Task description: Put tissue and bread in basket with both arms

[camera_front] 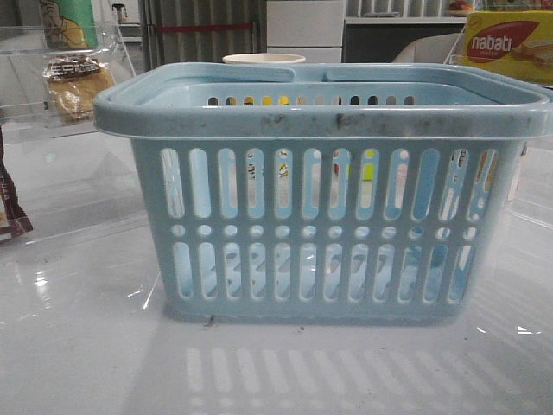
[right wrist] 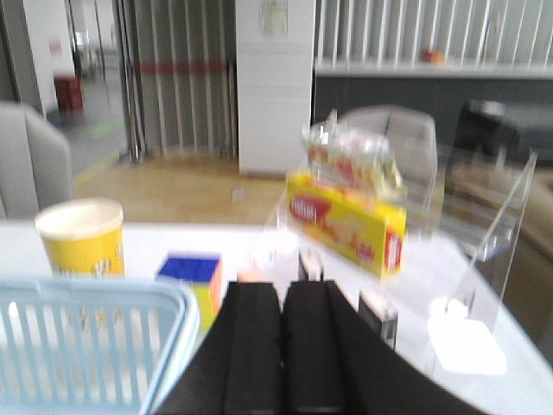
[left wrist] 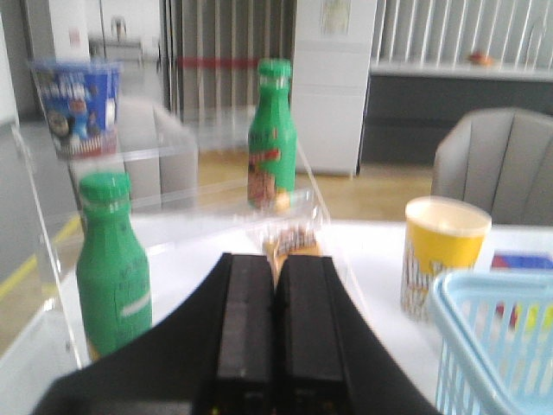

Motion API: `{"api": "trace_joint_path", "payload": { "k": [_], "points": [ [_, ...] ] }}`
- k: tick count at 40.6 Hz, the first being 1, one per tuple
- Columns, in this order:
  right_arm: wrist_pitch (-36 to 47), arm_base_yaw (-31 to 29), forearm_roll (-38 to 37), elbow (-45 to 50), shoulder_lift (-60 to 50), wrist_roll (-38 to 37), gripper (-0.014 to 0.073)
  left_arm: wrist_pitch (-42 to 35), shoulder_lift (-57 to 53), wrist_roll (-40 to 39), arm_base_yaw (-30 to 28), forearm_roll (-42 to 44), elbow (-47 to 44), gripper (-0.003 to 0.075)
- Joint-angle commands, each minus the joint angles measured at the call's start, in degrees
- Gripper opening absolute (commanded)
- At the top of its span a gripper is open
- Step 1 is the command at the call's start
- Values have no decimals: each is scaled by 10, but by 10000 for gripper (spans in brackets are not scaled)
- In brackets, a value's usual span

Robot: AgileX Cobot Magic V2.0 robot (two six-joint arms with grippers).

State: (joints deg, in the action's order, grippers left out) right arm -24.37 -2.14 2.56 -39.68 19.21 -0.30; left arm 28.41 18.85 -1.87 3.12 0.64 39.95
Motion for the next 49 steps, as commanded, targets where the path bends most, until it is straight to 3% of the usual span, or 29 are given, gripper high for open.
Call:
{"api": "trace_joint_path", "payload": {
  "k": [1,18,22,26,30,34,39,49],
  "points": [
    [-12,-1,-1,-30,52,3,84,-3,46,-2,2,-2,22,93],
    [-108,-1,-1,-10,195,3,84,75,140,-2,2,-6,15,93],
    [-120,-1,-1,-10,220,3,132,89,153,-2,2,-1,15,101],
    [-125,-1,-1,-10,239,3,273,94,161,3,2,7,15,201],
    [-126,-1,-1,-10,256,3,455,95,163,7,2,11,15,388],
    [-123,-1,-1,-12,276,3,503,95,163,7,2,11,15,498],
    [-108,-8,-4,-30,309,0,498,95,163,7,2,11,15,491],
    [-105,-79,-4,-136,415,3,498,95,163,7,2,11,15,452]
  ]
}}
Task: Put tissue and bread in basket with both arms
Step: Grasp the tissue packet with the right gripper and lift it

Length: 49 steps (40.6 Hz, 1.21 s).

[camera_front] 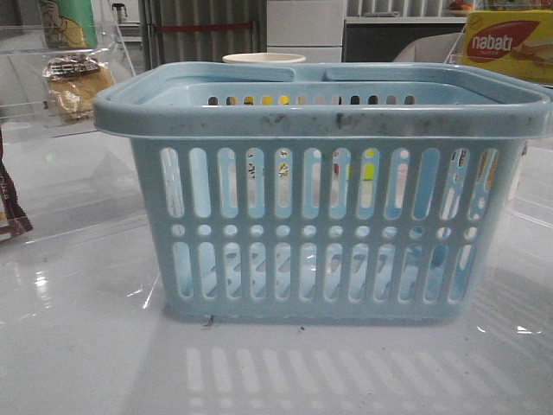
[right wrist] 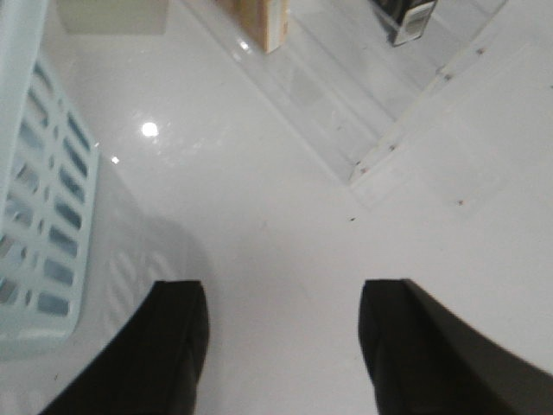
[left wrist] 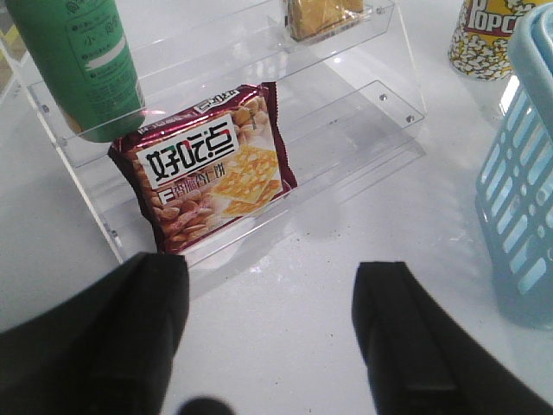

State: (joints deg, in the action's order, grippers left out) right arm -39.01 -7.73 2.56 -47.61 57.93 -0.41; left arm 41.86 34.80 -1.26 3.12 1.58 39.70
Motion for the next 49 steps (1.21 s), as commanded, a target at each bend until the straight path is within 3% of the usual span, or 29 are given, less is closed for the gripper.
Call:
{"api": "trace_joint_path", "payload": {
  "k": [1,14,27,49],
  "points": [
    [41,-29,-4,-65,38,1,498,-39,4,1,2,2,17,447],
    [33,-60,-15,-247,215,4,498,-39,5,1,2,2,17,382],
    [-24,-60,-51,-378,359,4,498,-39,6,1,2,2,17,382],
    [-1,-60,-64,-425,468,4,497,-39,6,1,2,2,17,382]
  ]
}}
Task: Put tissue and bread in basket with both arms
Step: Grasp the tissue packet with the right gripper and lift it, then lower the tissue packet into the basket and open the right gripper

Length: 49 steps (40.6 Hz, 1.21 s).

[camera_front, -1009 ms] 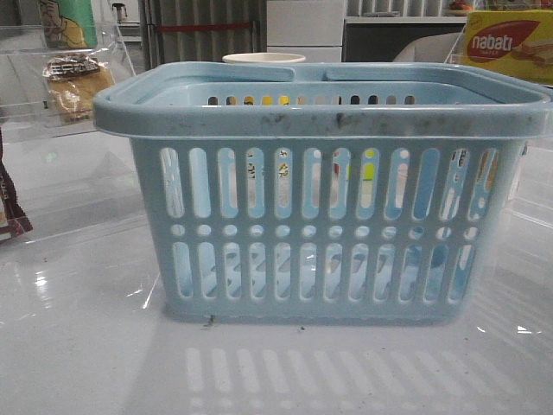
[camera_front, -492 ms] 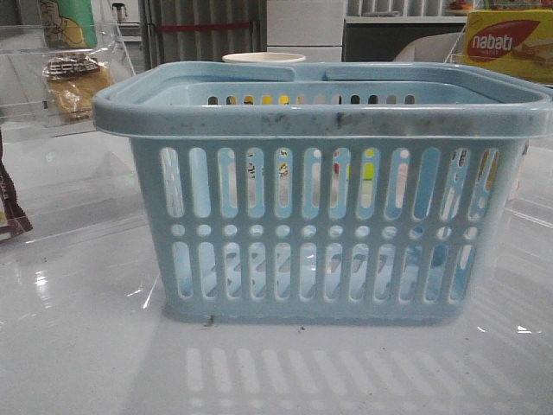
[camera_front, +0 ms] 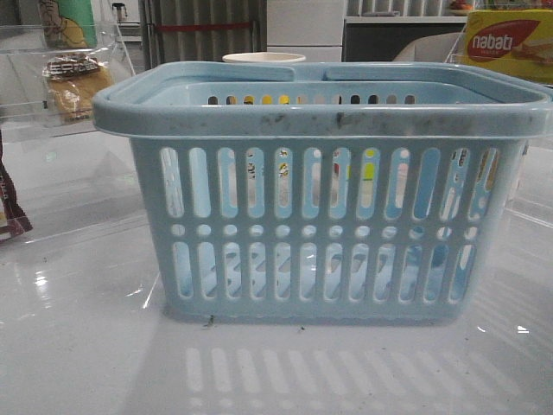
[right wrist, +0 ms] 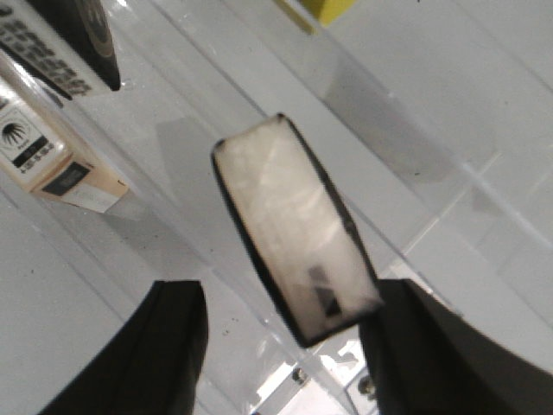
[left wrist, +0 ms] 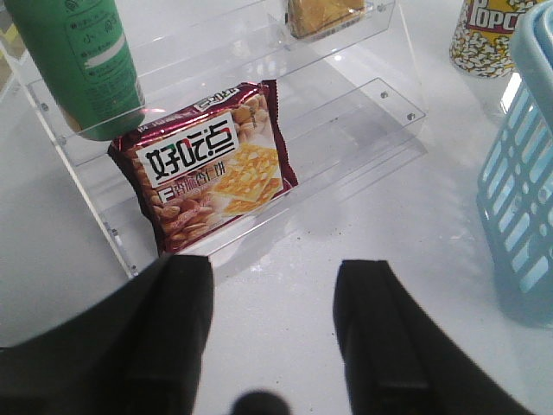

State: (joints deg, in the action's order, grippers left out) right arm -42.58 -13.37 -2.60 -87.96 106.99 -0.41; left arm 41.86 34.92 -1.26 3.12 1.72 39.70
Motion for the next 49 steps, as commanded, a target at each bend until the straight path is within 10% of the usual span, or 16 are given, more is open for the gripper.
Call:
{"api": "trace_joint_path", "payload": {
  "k": [1,13,27,49],
  "points": [
    [36,-4,-12,-22,-21,4,495,-39,5,1,2,0,17,382],
    [34,-3,-11,-35,-25,4,244,-39,5,1,2,0,17,382],
    [-4,43,6,-44,-125,4,244,-39,5,1,2,0,17,382],
    [-9,359,73,-1,-223,23,244,-39,5,1,2,0,17,382]
  ]
}}
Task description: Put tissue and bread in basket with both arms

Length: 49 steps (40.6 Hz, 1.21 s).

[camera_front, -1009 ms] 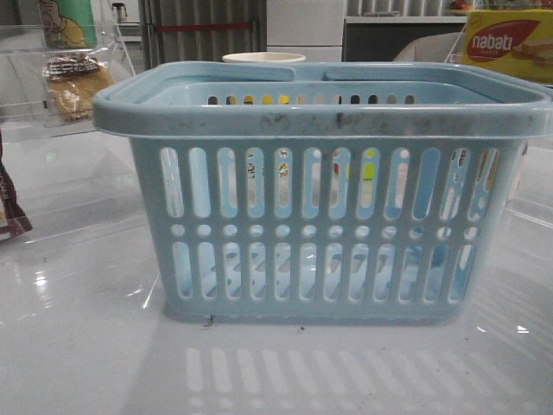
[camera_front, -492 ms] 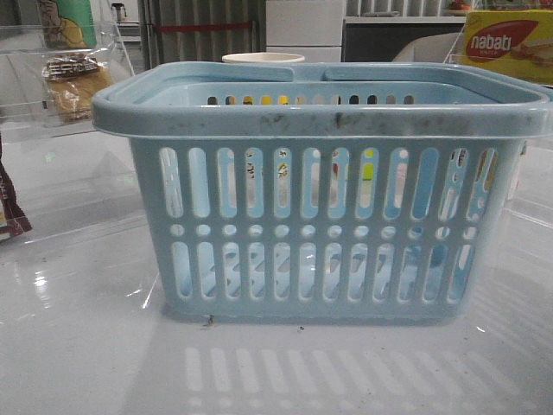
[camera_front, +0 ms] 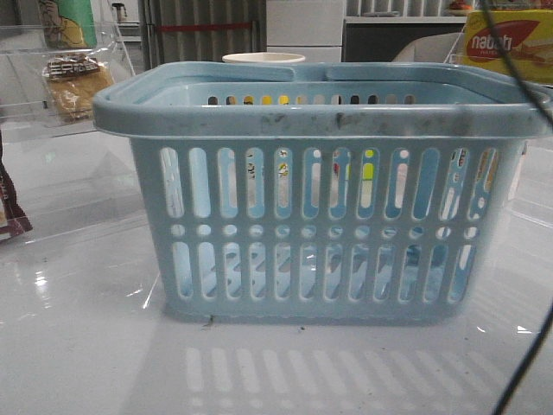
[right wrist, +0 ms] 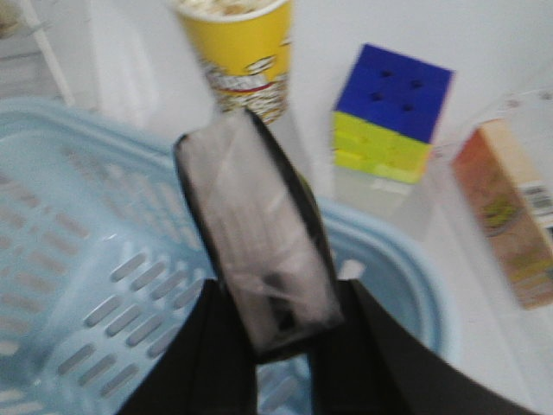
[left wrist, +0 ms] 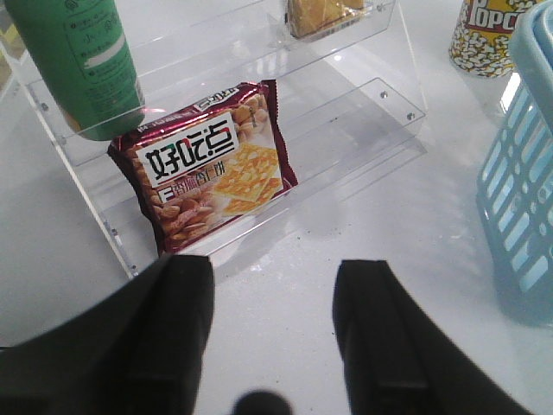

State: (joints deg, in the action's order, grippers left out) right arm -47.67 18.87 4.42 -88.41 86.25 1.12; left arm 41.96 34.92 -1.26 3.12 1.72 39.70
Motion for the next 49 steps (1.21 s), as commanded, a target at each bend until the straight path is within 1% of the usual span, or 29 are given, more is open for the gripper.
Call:
{"api": "trace_joint_path", "payload": {
  "k": [1,6,9,12,19,22,28,33,38,47,49],
  "points": [
    [50,46,3,15,-13,8,244,-40,5,1,2,0,17,382],
    [83,75,3,59,0,8,245,-40,5,1,2,0,17,382],
    [94,78,6,76,13,8,254,-40,5,1,2,0,17,382],
    [100,78,9,83,28,8,291,-40,5,1,2,0,17,382],
    [101,78,9,83,57,8,503,-40,5,1,2,0,17,382],
    [101,78,9,81,54,8,549,-40,5,1,2,0,17,382],
    [99,79,9,84,18,8,551,-40,5,1,2,0,17,382],
    [116,87,9,115,-45,10,551,-40,5,1,2,0,17,382],
    [138,92,9,172,-134,25,551,-40,5,1,2,0,17,382],
    [139,92,5,292,-290,26,551,-40,5,2,2,0,17,382],
    [136,92,0,320,-326,26,551,-40,5,13,2,0,17,382]
  ]
}}
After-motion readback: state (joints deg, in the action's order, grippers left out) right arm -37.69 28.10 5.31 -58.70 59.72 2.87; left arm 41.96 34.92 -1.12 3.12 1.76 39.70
